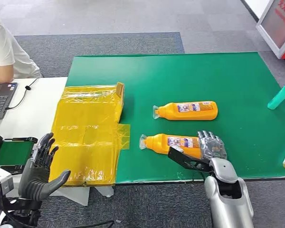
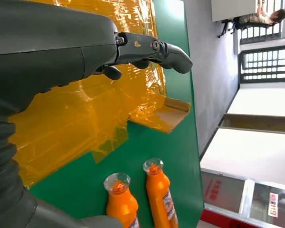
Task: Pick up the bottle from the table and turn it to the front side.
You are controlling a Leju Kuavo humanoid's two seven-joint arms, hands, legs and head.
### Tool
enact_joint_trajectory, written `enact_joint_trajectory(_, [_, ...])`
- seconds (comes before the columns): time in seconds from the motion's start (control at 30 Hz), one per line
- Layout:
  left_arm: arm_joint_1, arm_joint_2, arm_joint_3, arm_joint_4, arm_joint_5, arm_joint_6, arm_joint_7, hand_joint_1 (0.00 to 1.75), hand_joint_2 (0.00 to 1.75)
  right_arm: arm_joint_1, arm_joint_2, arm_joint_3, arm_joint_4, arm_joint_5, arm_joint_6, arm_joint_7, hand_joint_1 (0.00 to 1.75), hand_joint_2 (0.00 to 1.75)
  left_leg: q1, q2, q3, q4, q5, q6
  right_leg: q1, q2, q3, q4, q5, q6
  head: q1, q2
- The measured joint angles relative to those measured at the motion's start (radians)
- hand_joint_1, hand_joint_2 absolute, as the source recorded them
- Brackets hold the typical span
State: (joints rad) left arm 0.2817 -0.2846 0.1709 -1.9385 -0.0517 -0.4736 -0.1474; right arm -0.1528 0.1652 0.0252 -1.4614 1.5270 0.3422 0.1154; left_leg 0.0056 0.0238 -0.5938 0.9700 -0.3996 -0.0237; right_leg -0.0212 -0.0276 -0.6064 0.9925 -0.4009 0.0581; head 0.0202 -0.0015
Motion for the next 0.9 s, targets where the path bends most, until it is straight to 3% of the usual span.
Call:
enact_joint_trajectory(0.37, [-0.015, 0.020, 0.000, 0.019, 0.009, 0.004, -0.004, 0.00, 1.75, -0.064, -0.005, -0.048, 0.133, -0.049, 0.047, -0.015, 0.00, 1.75, 0.000, 0.000, 0.000, 0.000, 0.000, 0.000, 0.000, 0.000, 0.000, 0.000, 0.000, 0.000, 0.000, 0.000])
enact_joint_trajectory(0.9, [-0.013, 0.027, -0.014, 0.068, 0.009, 0.001, -0.008, 0.00, 1.75, -0.114, -0.010, -0.079, 0.224, -0.062, 0.035, -0.014, 0.00, 1.75, 0.000, 0.000, 0.007, 0.000, 0.000, 0.001, 0.000, 0.000, 0.007, -0.001, 0.000, 0.000, 0.000, 0.000])
